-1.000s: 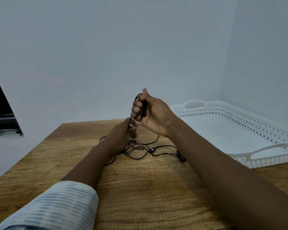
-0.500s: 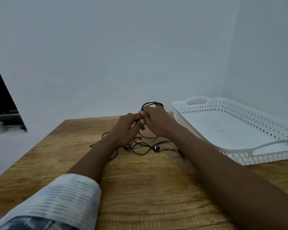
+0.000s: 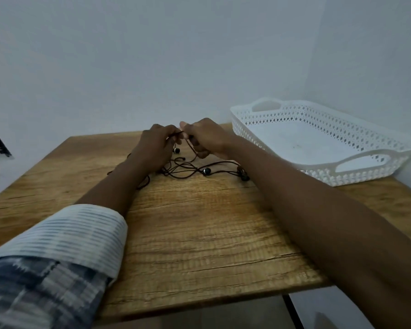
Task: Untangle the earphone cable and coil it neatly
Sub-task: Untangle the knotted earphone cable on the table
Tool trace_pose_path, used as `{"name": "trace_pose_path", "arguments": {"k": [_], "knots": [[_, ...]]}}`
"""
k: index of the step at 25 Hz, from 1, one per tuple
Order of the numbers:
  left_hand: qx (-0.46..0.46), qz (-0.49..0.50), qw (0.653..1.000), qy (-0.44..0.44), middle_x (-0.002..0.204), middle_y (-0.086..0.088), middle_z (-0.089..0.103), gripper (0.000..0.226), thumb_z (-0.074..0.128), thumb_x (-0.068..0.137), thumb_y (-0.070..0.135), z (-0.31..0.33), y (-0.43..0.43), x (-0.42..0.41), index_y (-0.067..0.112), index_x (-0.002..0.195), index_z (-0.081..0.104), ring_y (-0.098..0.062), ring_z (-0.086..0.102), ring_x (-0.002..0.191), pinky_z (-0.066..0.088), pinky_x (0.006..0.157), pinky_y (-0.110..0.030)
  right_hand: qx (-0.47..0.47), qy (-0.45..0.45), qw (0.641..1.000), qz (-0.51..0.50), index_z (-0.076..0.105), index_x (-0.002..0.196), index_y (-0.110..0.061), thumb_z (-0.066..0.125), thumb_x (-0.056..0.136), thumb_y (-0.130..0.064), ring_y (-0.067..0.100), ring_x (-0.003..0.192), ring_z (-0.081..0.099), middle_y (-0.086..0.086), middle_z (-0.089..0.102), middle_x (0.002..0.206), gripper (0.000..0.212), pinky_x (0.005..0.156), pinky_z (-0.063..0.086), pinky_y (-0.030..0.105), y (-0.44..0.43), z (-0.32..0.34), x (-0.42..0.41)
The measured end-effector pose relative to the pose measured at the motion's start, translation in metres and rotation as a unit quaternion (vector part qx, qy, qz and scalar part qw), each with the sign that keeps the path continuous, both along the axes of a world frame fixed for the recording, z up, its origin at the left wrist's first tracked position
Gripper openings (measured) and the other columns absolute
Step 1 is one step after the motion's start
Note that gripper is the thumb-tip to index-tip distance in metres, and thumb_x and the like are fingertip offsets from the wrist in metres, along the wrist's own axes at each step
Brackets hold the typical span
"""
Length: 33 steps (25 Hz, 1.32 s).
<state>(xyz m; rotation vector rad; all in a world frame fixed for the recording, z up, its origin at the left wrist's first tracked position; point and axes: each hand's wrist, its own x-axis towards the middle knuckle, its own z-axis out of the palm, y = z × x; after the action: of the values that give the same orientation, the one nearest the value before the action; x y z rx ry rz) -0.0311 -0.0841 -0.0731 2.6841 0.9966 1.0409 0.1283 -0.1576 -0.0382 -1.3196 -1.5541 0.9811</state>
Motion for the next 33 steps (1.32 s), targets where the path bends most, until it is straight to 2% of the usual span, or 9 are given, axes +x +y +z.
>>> {"name": "trace_pose_path", "arguments": {"k": [7, 9, 11, 15, 18, 23, 26, 29, 33], "knots": [[-0.165, -0.006, 0.986, -0.002, 0.089, 0.006, 0.073, 0.017, 0.046, 0.099, 0.016, 0.001, -0.015, 0.008, 0.017, 0.104, 0.063, -0.014, 0.065, 0.087, 0.049, 0.08, -0.031, 0.055, 0.464, 0.879, 0.089, 0.052, 0.076, -0.012, 0.031, 0.106, -0.031, 0.019, 0.075, 0.071, 0.008, 0.07, 0.078, 0.041, 0.073, 0.054, 0.029, -0.004, 0.037, -0.017], [-0.17, -0.029, 0.985, 0.007, 0.09, 0.006, 0.072, 0.022, 0.045, 0.101, 0.022, 0.004, -0.019, 0.01, 0.017, 0.097, 0.067, -0.011, 0.064, 0.088, 0.048, 0.08, -0.031, 0.167, 0.361, 0.917, 0.015, 0.057, 0.083, -0.011, 0.031, 0.107, -0.024, 0.022, 0.097, 0.07, 0.012, 0.072, 0.099, 0.038, 0.088, 0.051, 0.028, 0.0, 0.036, -0.015], [-0.165, -0.048, 0.985, 0.011, 0.092, 0.003, 0.071, 0.034, 0.041, 0.102, 0.029, 0.007, -0.024, 0.013, 0.016, 0.089, 0.069, -0.012, 0.062, 0.089, 0.047, 0.082, -0.035, 0.264, 0.053, 0.957, -0.109, 0.062, 0.086, -0.013, 0.036, 0.106, -0.019, 0.017, 0.102, 0.067, 0.007, 0.072, 0.104, 0.033, 0.096, 0.047, 0.026, 0.004, 0.024, -0.01], [-0.124, -0.054, 0.991, -0.022, 0.083, -0.004, 0.07, 0.044, 0.036, 0.094, 0.04, 0.01, -0.019, 0.009, 0.015, 0.08, 0.07, -0.019, 0.064, 0.083, 0.048, 0.082, -0.039, 0.272, -0.356, 0.887, -0.113, 0.058, 0.094, -0.006, 0.037, 0.103, -0.018, 0.017, 0.077, 0.061, 0.0, 0.065, 0.078, 0.026, 0.099, 0.041, 0.035, 0.009, -0.005, 0.0], [-0.112, -0.039, 0.992, -0.039, 0.078, 0.004, 0.065, 0.035, 0.041, 0.096, 0.032, 0.012, -0.019, 0.003, 0.014, 0.082, 0.067, -0.01, 0.061, 0.076, 0.044, 0.079, -0.035, 0.261, -0.444, 0.849, -0.116, 0.059, 0.092, -0.007, 0.037, 0.103, -0.026, 0.022, 0.074, 0.054, 0.002, 0.057, 0.077, 0.032, 0.069, 0.036, 0.03, 0.007, -0.005, 0.001], [-0.111, -0.015, 0.992, -0.054, 0.089, 0.007, 0.07, 0.019, 0.046, 0.101, 0.03, 0.008, -0.012, -0.004, 0.019, 0.094, 0.061, -0.013, 0.06, 0.086, 0.043, 0.079, -0.034, 0.22, -0.415, 0.876, -0.108, 0.062, 0.077, -0.002, 0.042, 0.102, -0.033, 0.022, 0.068, 0.058, 0.006, 0.064, 0.073, 0.044, 0.062, 0.044, 0.034, 0.009, -0.005, 0.004], [-0.12, 0.025, 0.991, -0.057, 0.089, 0.008, 0.07, 0.017, 0.047, 0.1, 0.028, 0.003, -0.005, -0.009, 0.021, 0.097, 0.062, -0.017, 0.06, 0.082, 0.044, 0.074, -0.033, 0.155, -0.314, 0.933, -0.088, 0.068, 0.078, 0.001, 0.045, 0.102, -0.031, 0.013, 0.052, 0.048, -0.003, 0.052, 0.055, 0.046, 0.055, 0.038, 0.027, 0.007, 0.0, 0.005], [-0.135, 0.052, 0.989, -0.039, 0.087, 0.005, 0.069, 0.023, 0.043, 0.102, 0.026, -0.001, -0.004, -0.008, 0.022, 0.094, 0.064, -0.021, 0.063, 0.082, 0.045, 0.074, -0.032, 0.028, 0.015, 0.999, 0.019, 0.059, 0.079, -0.003, 0.044, 0.103, -0.029, 0.013, 0.04, 0.033, -0.003, 0.036, 0.044, 0.039, 0.056, 0.039, 0.029, -0.006, 0.012, -0.002], [-0.162, 0.038, 0.986, -0.029, 0.088, -0.001, 0.073, 0.026, 0.043, 0.102, 0.026, 0.001, -0.011, 0.0, 0.019, 0.095, 0.067, -0.022, 0.068, 0.087, 0.052, 0.088, -0.039, -0.024, 0.362, 0.921, 0.143, 0.05, 0.08, -0.013, 0.037, 0.105, -0.031, 0.01, 0.045, 0.044, -0.005, 0.042, 0.05, 0.034, 0.069, 0.047, 0.029, -0.008, 0.029, -0.015]]}}
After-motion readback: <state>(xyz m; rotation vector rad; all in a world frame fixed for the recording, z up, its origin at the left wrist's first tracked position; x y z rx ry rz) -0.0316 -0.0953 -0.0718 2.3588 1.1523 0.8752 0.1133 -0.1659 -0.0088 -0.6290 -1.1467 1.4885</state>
